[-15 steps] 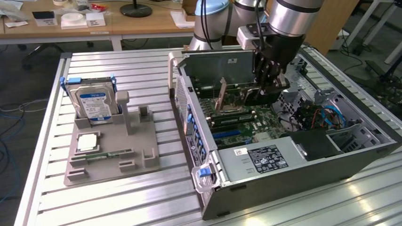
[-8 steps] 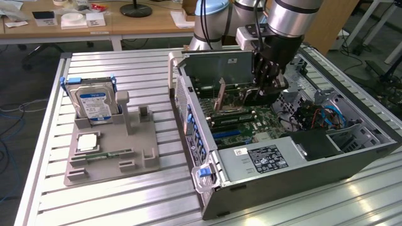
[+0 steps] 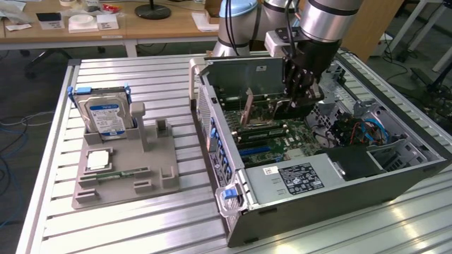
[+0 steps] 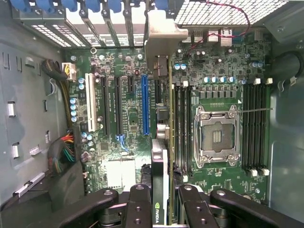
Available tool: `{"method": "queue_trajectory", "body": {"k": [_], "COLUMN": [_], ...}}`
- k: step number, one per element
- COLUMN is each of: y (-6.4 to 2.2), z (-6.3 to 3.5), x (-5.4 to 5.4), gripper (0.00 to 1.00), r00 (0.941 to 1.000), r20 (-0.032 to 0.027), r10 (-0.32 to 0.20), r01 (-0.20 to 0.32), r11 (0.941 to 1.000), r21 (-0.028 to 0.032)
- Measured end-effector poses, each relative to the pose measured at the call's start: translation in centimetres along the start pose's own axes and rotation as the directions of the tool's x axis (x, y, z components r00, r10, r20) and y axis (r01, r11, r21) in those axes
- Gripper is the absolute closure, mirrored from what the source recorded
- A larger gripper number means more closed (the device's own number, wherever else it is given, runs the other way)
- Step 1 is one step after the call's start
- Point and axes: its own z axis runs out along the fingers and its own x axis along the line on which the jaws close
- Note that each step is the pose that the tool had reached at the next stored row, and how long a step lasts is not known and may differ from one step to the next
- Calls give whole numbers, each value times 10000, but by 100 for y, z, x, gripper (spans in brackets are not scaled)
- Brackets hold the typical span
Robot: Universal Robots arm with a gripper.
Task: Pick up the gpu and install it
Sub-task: 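Insert the gpu into the slot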
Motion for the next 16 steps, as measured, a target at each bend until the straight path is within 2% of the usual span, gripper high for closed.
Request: {"method": "queue_trajectory", "body": {"k": [8, 16], "y": [0, 9], "z": [2, 17], "x": [3, 53], "gripper": [73, 73], "r00": [10000, 10000], "r20": [4, 2], "r10": [-5, -51], "r01": [5, 51], "r11": [10000, 10000], "r21": [0, -3]}}
